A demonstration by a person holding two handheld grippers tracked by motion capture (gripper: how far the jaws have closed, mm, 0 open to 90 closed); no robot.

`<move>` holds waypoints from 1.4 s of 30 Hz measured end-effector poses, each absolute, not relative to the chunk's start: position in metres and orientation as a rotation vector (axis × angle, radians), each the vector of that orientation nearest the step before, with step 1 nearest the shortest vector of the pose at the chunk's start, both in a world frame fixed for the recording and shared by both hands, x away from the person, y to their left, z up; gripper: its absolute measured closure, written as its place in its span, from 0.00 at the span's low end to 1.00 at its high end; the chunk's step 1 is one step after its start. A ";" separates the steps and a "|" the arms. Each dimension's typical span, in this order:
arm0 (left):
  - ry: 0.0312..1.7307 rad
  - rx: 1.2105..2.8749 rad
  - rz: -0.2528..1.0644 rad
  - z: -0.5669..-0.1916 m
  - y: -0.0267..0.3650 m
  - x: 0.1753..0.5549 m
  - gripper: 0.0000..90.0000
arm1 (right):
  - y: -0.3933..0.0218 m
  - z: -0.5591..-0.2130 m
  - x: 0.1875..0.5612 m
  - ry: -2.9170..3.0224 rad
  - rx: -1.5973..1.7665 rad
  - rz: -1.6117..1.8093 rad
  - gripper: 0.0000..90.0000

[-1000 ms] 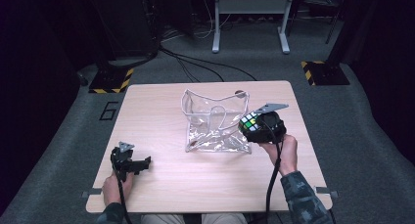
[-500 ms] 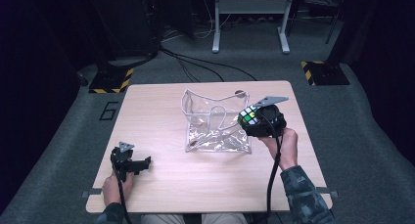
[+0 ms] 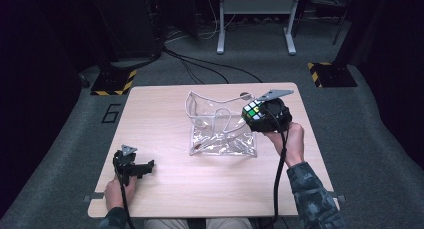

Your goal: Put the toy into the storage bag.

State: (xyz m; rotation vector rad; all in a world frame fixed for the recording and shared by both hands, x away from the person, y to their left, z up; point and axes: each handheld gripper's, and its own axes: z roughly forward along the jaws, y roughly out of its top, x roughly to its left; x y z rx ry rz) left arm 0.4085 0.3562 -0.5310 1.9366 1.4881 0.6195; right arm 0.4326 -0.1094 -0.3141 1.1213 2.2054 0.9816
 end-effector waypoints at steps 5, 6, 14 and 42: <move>1.490 1.935 0.620 -0.531 0.356 0.408 0.00 | -0.105 -0.308 0.437 2.206 1.102 0.978 0.37; 1.489 1.936 0.620 -0.531 0.356 0.408 0.00 | -0.104 -0.307 0.438 2.210 1.105 0.979 0.37; 1.491 1.933 0.618 -0.531 0.356 0.408 0.00 | -0.094 -0.300 0.447 2.214 1.081 0.973 0.37; 1.491 1.932 0.618 -0.531 0.356 0.408 0.00 | -0.066 -0.311 0.477 2.287 1.051 0.933 0.37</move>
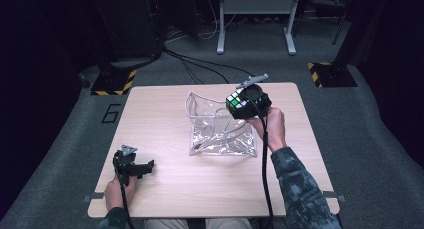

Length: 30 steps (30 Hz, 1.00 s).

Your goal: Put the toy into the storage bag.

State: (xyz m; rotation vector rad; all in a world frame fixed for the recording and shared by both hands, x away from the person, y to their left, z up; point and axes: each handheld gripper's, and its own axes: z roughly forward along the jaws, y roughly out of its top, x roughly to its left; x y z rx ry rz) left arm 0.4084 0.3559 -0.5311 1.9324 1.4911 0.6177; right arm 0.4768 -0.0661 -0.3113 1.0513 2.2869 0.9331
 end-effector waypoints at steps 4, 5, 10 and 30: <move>1.491 1.933 0.617 -0.531 0.356 0.408 0.00 | -0.062 -0.318 0.481 2.303 1.064 0.924 0.37; 1.491 1.933 0.618 -0.531 0.356 0.408 0.00 | -0.061 -0.320 0.482 2.306 1.076 0.922 0.37; 1.492 1.931 0.618 -0.531 0.356 0.408 0.00 | -0.060 -0.332 0.491 2.325 1.114 0.888 0.37; 1.491 1.933 0.618 -0.531 0.356 0.408 0.00 | -0.071 -0.350 0.506 2.304 1.233 0.818 0.37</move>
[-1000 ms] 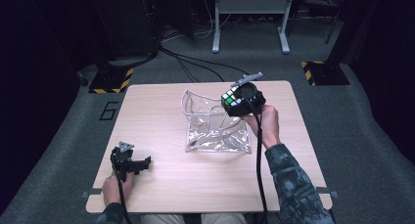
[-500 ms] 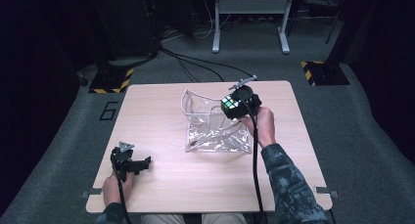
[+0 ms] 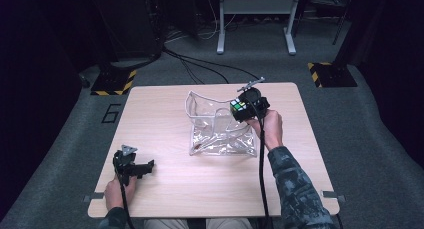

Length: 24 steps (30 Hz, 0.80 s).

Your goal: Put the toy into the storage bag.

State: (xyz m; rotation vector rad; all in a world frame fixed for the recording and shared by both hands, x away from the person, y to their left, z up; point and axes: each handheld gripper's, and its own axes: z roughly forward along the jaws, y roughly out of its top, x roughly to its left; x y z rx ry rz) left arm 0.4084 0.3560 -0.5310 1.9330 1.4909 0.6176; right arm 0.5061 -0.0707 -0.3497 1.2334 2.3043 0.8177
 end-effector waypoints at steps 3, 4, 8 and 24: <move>1.492 1.931 0.616 -0.531 0.356 0.408 0.00 | -0.072 -0.352 0.507 2.301 1.244 0.804 0.37; 1.492 1.931 0.616 -0.531 0.356 0.408 0.00 | -0.073 -0.352 0.508 2.312 1.230 0.795 0.37; 1.493 1.930 0.616 -0.531 0.356 0.408 0.00 | -0.071 -0.353 0.509 2.305 1.252 0.785 0.37; 1.492 1.931 0.616 -0.531 0.356 0.408 0.00 | -0.067 -0.362 0.514 2.343 1.271 0.709 0.37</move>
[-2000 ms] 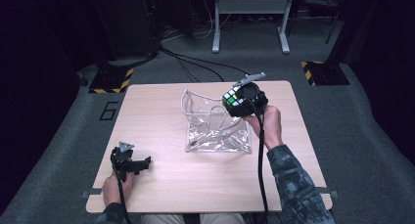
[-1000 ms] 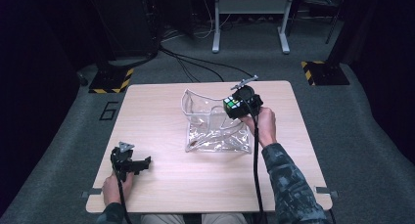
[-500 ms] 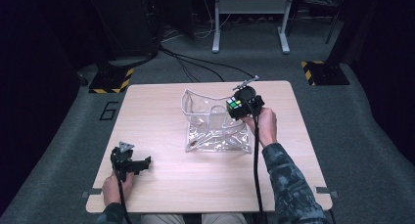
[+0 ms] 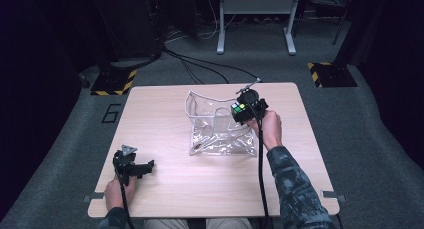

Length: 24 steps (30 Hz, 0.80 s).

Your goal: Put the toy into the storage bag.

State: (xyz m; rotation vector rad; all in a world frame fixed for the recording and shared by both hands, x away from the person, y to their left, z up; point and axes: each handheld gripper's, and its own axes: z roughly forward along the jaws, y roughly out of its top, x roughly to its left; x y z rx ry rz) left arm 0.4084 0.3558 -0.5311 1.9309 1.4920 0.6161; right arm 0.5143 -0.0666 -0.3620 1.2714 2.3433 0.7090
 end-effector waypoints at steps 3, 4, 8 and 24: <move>1.490 1.933 0.618 -0.531 0.356 0.408 0.00 | -0.066 -0.365 0.516 2.359 1.273 0.697 0.37; 1.489 1.937 0.620 -0.531 0.356 0.409 0.00 | -0.066 -0.365 0.517 2.363 1.275 0.695 0.37; 1.487 1.938 0.620 -0.531 0.356 0.409 0.00 | -0.066 -0.366 0.518 2.371 1.278 0.687 0.37; 1.487 1.938 0.619 -0.531 0.356 0.409 0.00 | -0.068 -0.365 0.516 2.389 1.278 0.725 0.25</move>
